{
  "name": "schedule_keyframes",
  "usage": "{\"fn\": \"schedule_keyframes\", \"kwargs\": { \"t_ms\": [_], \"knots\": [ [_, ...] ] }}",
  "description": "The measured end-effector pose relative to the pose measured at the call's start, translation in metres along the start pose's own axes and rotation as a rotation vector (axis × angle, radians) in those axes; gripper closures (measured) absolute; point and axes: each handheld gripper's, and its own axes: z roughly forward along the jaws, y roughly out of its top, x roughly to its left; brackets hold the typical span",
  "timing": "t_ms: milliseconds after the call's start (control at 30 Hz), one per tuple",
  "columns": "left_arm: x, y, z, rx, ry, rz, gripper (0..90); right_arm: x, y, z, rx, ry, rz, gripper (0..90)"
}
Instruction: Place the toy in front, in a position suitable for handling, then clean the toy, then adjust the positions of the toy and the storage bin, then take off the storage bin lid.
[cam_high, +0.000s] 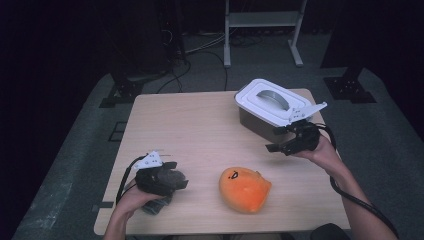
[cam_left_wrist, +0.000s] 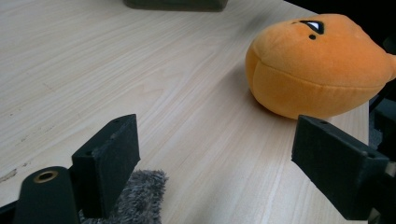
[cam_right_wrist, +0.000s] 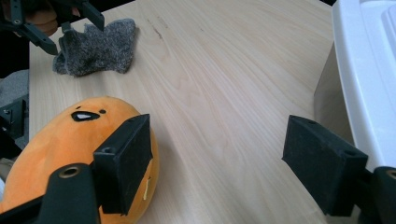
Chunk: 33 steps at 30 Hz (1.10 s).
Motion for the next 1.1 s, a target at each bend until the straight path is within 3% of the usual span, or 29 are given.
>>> {"fn": "schedule_keyframes", "kwargs": {
  "t_ms": [1100],
  "knots": [
    [-0.001,0.003,0.004,0.017,-0.006,0.017,9.5,-0.010,0.028,-0.003,0.001,-0.012,-0.027,22.5]
  ]
}}
